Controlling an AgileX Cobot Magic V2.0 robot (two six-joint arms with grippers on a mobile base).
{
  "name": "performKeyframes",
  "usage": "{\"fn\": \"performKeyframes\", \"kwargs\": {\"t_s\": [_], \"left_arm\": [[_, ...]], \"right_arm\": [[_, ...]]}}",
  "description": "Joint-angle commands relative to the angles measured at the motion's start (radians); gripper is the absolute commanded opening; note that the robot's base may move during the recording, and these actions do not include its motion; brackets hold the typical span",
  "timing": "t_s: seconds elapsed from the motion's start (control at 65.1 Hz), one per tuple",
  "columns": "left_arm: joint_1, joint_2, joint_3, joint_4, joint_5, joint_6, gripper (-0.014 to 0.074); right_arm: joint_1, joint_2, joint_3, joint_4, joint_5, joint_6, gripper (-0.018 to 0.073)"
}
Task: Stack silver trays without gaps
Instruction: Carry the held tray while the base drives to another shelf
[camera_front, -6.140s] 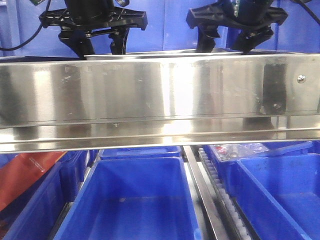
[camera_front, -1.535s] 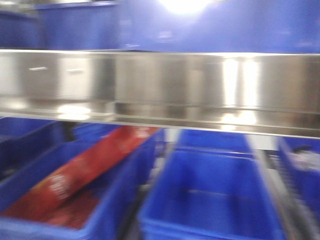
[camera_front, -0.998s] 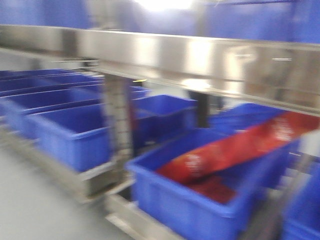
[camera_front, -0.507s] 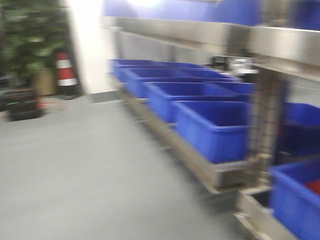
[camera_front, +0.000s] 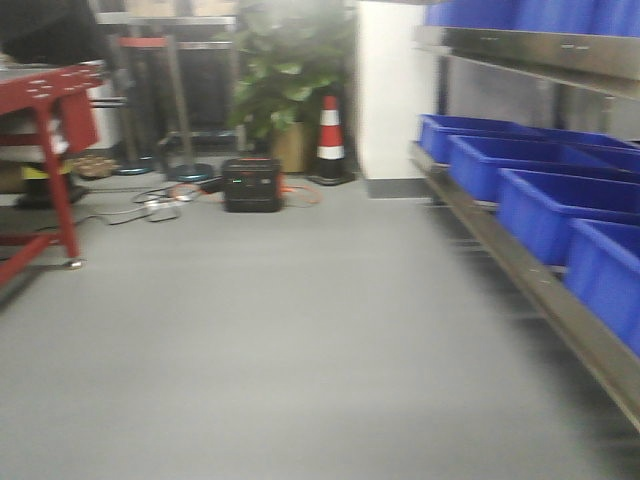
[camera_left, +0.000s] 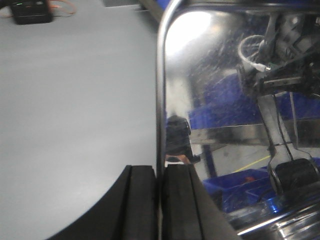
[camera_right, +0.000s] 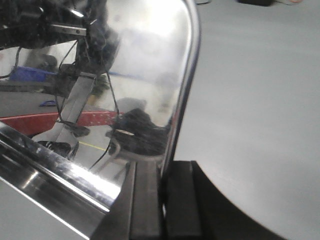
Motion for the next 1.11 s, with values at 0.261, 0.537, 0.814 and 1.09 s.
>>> {"fn": "performKeyframes", "kwargs": {"t_s": [0.261, 0.537, 0.814, 1.09], "left_arm": [[0.018, -0.021, -0.005, 0.092, 0.015, -0.006, -0.0014], [0.018, -0.021, -0.005, 0.092, 0.015, -0.006, -0.0014], [0.018, -0.021, -0.005, 0.092, 0.015, -0.006, -0.0014], [0.018, -0.019, -0.005, 0.092, 0.011, -0.006, -0.0014]], "right_arm": [[-0.019, -0.014, 0.009, -0.084, 0.019, -0.015, -0.0079], [-0.019, -0.014, 0.009, -0.084, 0.019, -0.015, -0.0079], [-0.019, -0.014, 0.009, -0.084, 0.019, -0.015, -0.0079], [-0.019, -0.014, 0.009, -0.084, 0.013, -0.015, -0.0079]]}}
